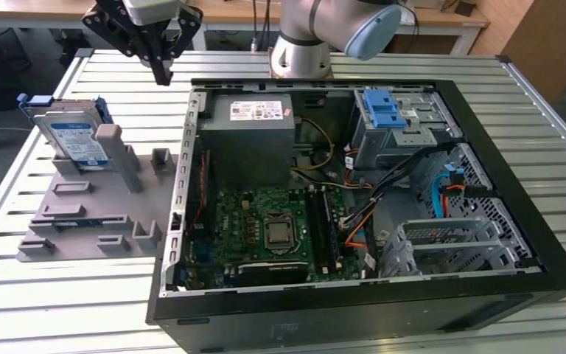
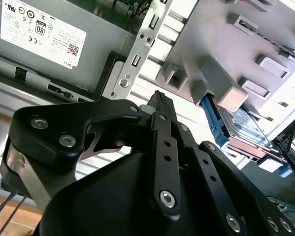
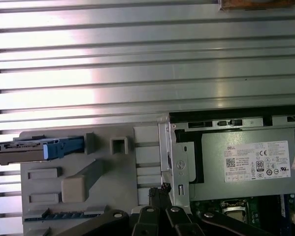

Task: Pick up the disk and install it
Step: 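Reach for the disk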

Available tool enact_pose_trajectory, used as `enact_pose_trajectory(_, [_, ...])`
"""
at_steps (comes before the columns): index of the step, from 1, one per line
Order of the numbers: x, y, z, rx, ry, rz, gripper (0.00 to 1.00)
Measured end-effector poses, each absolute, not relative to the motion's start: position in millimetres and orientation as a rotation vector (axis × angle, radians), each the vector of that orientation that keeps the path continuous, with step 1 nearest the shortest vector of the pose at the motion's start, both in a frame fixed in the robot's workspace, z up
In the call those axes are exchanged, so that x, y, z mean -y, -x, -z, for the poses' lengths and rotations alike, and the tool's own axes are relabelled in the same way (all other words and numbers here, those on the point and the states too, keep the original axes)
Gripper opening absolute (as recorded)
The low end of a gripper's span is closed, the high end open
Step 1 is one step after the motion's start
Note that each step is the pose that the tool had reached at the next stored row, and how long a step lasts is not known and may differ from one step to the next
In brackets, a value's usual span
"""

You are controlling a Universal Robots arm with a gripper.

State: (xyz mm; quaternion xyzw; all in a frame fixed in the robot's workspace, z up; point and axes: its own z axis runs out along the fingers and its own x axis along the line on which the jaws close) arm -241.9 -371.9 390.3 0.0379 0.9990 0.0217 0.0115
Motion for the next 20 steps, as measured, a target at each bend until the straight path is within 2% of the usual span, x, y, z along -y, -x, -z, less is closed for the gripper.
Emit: enact_pose_trajectory(20, [371,256,-390,-3.116,-0.118,-0.067,0.11])
